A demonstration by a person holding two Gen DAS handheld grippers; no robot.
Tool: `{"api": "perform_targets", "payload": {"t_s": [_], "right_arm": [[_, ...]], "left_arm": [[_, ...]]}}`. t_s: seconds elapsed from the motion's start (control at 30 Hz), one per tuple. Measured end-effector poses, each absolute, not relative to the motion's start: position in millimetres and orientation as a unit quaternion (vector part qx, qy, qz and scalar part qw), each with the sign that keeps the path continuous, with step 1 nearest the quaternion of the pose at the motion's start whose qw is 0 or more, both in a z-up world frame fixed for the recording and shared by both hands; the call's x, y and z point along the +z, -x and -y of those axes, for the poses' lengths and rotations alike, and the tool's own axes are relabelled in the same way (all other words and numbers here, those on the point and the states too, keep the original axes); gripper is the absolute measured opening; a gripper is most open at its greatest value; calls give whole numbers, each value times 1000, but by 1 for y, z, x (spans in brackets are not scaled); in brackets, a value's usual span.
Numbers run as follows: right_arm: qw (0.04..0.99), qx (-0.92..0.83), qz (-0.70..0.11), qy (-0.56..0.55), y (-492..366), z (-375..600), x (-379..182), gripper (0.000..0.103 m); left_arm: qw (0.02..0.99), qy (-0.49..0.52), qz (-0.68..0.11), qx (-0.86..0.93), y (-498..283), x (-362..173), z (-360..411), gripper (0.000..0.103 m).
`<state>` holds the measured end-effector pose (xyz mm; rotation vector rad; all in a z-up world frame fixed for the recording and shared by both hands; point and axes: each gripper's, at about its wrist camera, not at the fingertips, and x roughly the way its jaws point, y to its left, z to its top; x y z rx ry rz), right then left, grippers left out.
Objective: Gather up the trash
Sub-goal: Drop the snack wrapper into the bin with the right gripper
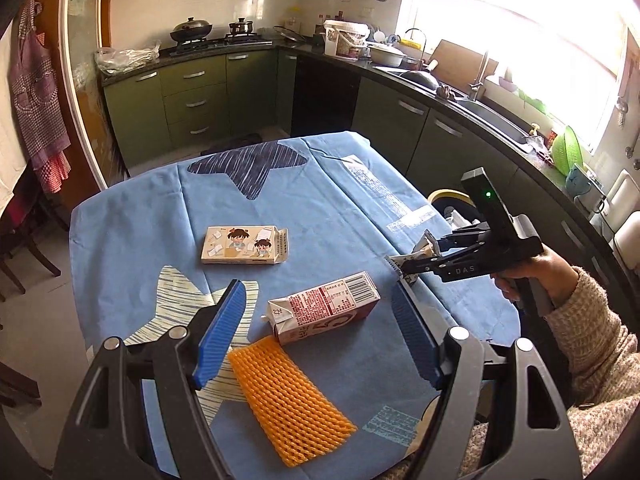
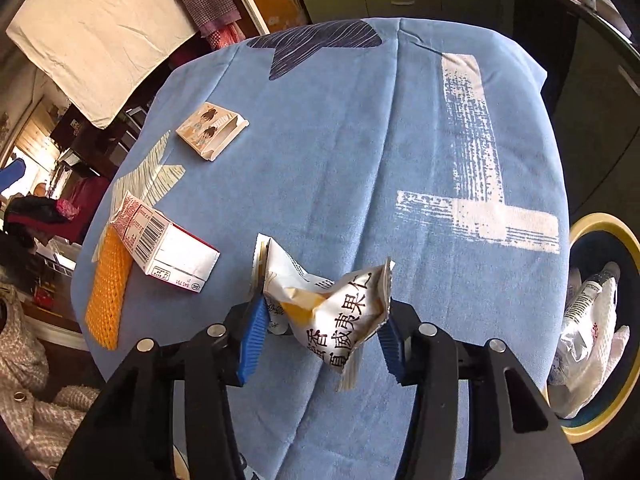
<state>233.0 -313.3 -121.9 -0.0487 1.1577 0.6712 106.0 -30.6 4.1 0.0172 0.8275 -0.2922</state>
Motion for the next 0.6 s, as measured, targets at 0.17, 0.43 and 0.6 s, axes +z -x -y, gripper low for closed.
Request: {"api": "perform_targets", "payload": {"t_s": [0.17,0.43,0.6], "right_arm": [[802,305,-514,8,-221,334,-103,47],[848,212,-484,-51,-219,437,-77,48],[863,104,-488,-77,-239,518,-93,50]], "left_arm": [[906,-12,-399,-142,-103,6,34,71],[905,-20,-400,-146,-96,5,43,72],[903,-25,-403,-148,-97,4,50,72]]}}
